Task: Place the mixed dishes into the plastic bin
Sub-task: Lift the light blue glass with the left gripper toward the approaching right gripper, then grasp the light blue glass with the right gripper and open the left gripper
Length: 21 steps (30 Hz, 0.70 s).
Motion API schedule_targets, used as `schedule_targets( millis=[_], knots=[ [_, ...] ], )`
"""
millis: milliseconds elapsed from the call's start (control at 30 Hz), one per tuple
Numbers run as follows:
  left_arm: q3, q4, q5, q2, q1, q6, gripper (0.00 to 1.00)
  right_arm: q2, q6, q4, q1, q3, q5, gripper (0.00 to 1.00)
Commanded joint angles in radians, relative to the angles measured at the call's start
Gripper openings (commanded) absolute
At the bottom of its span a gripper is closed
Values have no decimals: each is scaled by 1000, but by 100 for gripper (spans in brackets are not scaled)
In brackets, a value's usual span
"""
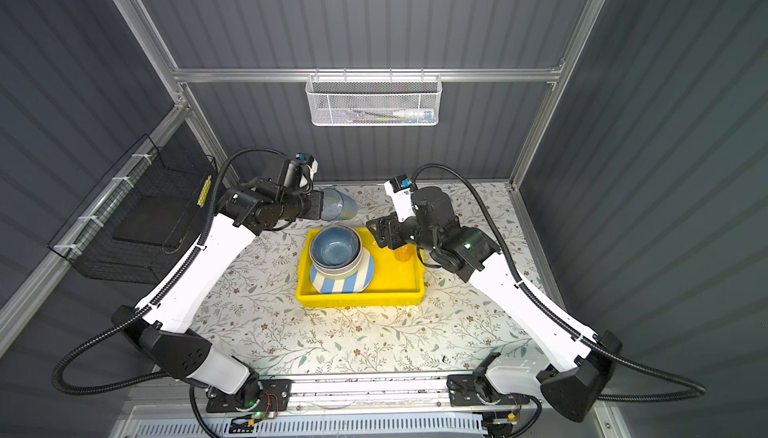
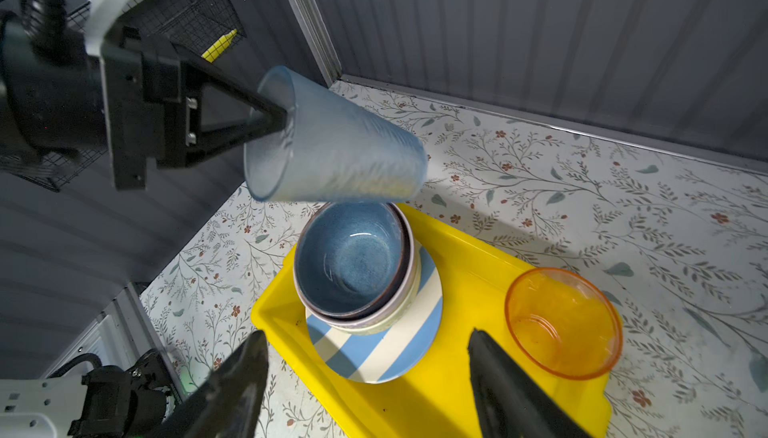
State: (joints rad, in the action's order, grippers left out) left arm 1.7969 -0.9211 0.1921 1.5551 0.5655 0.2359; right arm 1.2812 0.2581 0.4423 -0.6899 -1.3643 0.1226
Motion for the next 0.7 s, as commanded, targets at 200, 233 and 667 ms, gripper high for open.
schedule_targets(
  millis=[200,233,667],
  knots=[
    [-65,12,127,-27,108,81,0,92,30,5,-28,-59,56,73],
    [-64,8,136,-24,114,83,0,103,34,6,-30,-69,52,73],
    [-97,51,149,-49,149,78,0,273,72,90,-57,-242,-83,63]
  ],
)
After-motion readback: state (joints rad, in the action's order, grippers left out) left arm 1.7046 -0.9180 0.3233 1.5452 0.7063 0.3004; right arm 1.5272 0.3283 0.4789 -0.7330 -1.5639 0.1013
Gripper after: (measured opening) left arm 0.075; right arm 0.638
